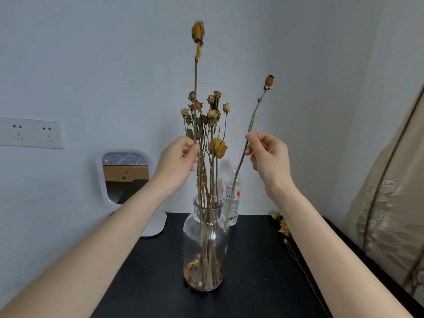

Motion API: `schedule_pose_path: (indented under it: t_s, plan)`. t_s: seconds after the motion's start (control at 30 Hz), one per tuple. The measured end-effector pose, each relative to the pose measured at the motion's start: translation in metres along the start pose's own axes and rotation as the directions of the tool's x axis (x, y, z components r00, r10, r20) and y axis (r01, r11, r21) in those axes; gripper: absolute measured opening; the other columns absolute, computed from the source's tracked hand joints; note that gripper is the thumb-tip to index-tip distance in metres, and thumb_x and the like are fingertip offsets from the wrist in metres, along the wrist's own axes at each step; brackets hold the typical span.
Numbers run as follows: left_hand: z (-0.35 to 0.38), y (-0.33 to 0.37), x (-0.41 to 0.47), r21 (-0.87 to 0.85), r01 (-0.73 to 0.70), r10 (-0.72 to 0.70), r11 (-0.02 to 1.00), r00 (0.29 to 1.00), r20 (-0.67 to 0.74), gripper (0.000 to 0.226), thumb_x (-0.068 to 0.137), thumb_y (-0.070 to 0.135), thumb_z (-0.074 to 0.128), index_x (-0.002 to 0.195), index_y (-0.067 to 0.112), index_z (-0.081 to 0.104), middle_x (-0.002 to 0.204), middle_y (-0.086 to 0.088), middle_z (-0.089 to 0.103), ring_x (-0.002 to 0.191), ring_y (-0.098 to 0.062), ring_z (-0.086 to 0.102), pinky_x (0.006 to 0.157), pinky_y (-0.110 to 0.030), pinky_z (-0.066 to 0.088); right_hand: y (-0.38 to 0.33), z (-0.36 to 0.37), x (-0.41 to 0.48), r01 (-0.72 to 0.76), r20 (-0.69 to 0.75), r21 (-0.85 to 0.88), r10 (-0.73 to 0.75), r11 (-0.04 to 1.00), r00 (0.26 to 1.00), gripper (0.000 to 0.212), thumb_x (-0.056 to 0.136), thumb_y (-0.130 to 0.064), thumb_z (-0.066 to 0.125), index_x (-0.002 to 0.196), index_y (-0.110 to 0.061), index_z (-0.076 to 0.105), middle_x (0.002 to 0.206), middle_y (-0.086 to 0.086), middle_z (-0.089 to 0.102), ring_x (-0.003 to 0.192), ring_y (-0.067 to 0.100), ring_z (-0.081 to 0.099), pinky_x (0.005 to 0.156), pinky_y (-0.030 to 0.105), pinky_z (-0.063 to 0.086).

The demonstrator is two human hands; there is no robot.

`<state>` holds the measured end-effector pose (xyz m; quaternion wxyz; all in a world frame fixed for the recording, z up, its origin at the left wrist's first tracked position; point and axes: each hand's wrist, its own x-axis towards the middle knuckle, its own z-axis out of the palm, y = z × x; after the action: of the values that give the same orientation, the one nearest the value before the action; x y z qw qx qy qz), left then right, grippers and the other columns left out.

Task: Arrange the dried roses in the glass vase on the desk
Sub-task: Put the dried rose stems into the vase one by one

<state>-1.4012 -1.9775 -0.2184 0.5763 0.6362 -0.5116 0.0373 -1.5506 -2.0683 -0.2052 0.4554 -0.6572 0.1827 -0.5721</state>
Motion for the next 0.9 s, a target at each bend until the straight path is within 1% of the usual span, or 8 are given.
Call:
schedule_pose_path:
  t_s: [0.13,0.23,0.33,0.43,0.5,0.63,0.77,0.9]
  plan:
    - [0.003,-0.019,-0.012,0.115,0.063,-0.067,0.991,0.997,0.037,0.015,0.089,0.022,0.057,0.081,0.011,0.064,0.061,0.006,0.051,0.055,-0.006,0.045,0.053,-0.020,0.034,0.001,0.002,-0.001,0.002,0.013,-0.009,-0.002,1.000,1.000,0.016,0.094,-0.021,0.052,0.081,-0.019,0.061,0.057,-0.006,0.053,0.039,0.000,0.039,0.041,0.010,0.034]
    - [0.001,-0.028,-0.021,0.146,0.117,-0.131,0.982,0.987,0.088,0.012,0.084,0.025,0.065,0.078,0.014,0.069,0.058,0.008,0.051,0.057,-0.003,0.046,0.054,-0.016,0.032,0.004,0.004,-0.003,-0.006,0.016,-0.013,0.006,1.000,1.000,0.016,0.094,-0.021,0.052,0.082,-0.020,0.061,0.057,-0.006,0.053,0.039,0.000,0.039,0.041,0.010,0.033]
    - [0.000,-0.034,-0.027,0.165,0.143,-0.169,0.976,0.974,0.151,0.013,0.080,0.025,0.069,0.078,0.014,0.072,0.057,0.006,0.052,0.060,-0.008,0.049,0.060,-0.022,0.037,0.007,0.006,-0.004,-0.020,0.020,-0.010,0.020,1.000,1.000,0.015,0.094,-0.021,0.052,0.082,-0.019,0.061,0.058,-0.005,0.053,0.040,-0.001,0.041,0.041,0.009,0.034]
    - [0.001,-0.038,-0.031,0.221,0.146,-0.190,0.964,0.962,0.197,0.013,0.079,0.028,0.070,0.079,0.015,0.073,0.052,0.005,0.048,0.055,-0.010,0.047,0.065,-0.027,0.044,0.010,0.008,-0.006,-0.025,0.026,-0.015,0.026,1.000,0.999,0.014,0.094,-0.020,0.052,0.083,-0.017,0.061,0.059,-0.005,0.053,0.040,-0.002,0.043,0.042,0.008,0.035]
    - [0.002,-0.040,-0.034,0.228,0.152,-0.198,0.962,0.961,0.194,0.013,0.078,0.030,0.070,0.081,0.017,0.073,0.054,0.004,0.049,0.056,-0.011,0.048,0.067,-0.029,0.046,0.012,0.009,-0.007,-0.025,0.031,-0.016,0.025,1.000,0.999,0.014,0.094,-0.020,0.052,0.084,-0.017,0.061,0.059,-0.004,0.053,0.041,-0.002,0.043,0.042,0.009,0.035]
    - [0.006,-0.040,-0.036,0.201,0.162,-0.196,0.966,0.967,0.164,0.007,0.079,0.028,0.070,0.078,0.021,0.072,0.053,0.008,0.049,0.054,-0.007,0.048,0.056,-0.020,0.037,0.010,0.010,-0.007,-0.009,0.015,-0.007,0.010,1.000,1.000,0.014,0.094,-0.021,0.052,0.085,-0.018,0.061,0.058,-0.006,0.053,0.041,-0.002,0.042,0.043,0.009,0.035]
    - [0.009,-0.040,-0.036,0.175,0.158,-0.182,0.972,0.975,0.129,0.007,0.079,0.026,0.070,0.081,0.020,0.072,0.052,0.008,0.047,0.054,-0.008,0.046,0.057,-0.019,0.039,0.004,0.011,-0.002,0.032,-0.005,0.017,-0.032,0.999,0.999,0.013,0.094,-0.021,0.052,0.089,-0.014,0.061,0.057,-0.006,0.052,0.040,-0.001,0.039,0.043,0.010,0.034]
    - [0.014,-0.042,-0.039,0.203,0.170,-0.201,0.964,0.969,0.141,0.010,0.079,0.023,0.070,0.083,0.015,0.073,0.053,0.011,0.043,0.056,-0.009,0.045,0.061,-0.019,0.040,0.004,0.011,-0.001,0.050,-0.008,0.023,-0.049,0.998,0.999,0.012,0.094,-0.020,0.052,0.087,-0.015,0.061,0.057,-0.006,0.053,0.041,0.000,0.039,0.043,0.010,0.033]
